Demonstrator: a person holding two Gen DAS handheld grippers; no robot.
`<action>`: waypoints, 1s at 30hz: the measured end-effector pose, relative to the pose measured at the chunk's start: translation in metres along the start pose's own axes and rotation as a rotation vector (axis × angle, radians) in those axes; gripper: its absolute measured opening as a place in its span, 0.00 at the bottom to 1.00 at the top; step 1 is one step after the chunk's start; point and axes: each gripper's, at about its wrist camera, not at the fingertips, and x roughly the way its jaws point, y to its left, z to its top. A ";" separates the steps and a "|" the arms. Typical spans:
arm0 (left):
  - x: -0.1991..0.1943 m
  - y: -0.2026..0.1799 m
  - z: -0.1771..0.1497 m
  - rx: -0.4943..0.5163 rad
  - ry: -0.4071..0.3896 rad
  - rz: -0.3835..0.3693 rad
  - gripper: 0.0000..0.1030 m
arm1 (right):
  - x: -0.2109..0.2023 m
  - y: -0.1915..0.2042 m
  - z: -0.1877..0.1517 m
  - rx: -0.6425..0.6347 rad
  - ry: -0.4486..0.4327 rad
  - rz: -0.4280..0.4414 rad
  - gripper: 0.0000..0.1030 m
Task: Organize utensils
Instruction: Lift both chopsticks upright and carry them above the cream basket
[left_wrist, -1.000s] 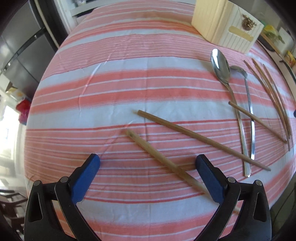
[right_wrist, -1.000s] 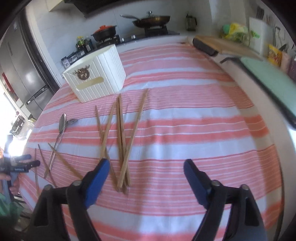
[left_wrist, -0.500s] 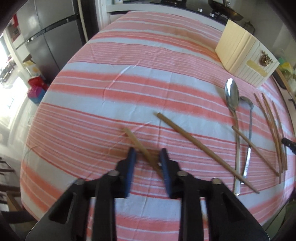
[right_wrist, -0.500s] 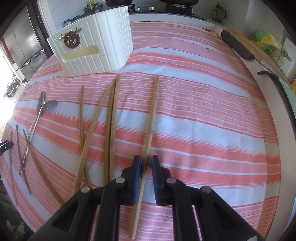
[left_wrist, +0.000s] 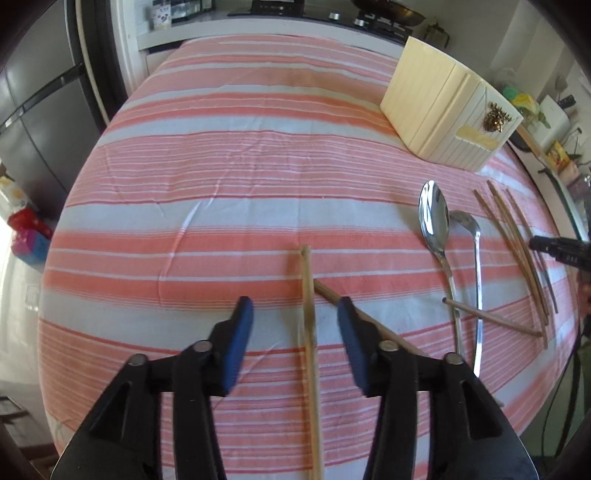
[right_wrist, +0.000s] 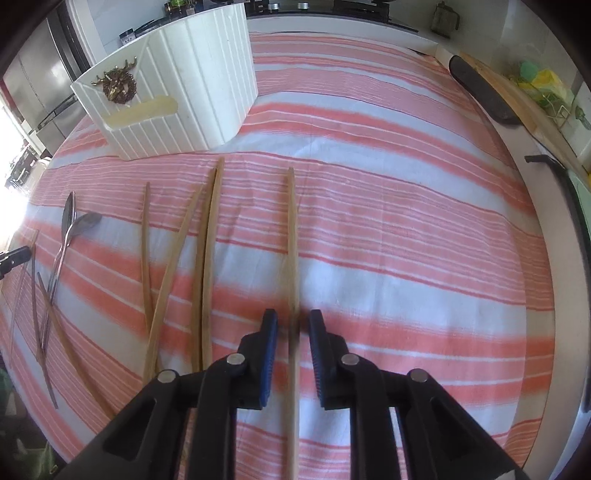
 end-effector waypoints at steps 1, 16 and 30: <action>0.000 -0.002 -0.001 0.012 0.002 0.011 0.57 | 0.002 0.001 0.006 -0.001 0.000 0.000 0.30; -0.008 -0.028 0.029 0.100 -0.027 0.051 0.04 | -0.004 -0.019 0.075 0.121 -0.107 0.082 0.06; -0.182 -0.035 0.067 0.012 -0.483 -0.164 0.04 | -0.195 0.018 0.043 0.036 -0.546 0.193 0.06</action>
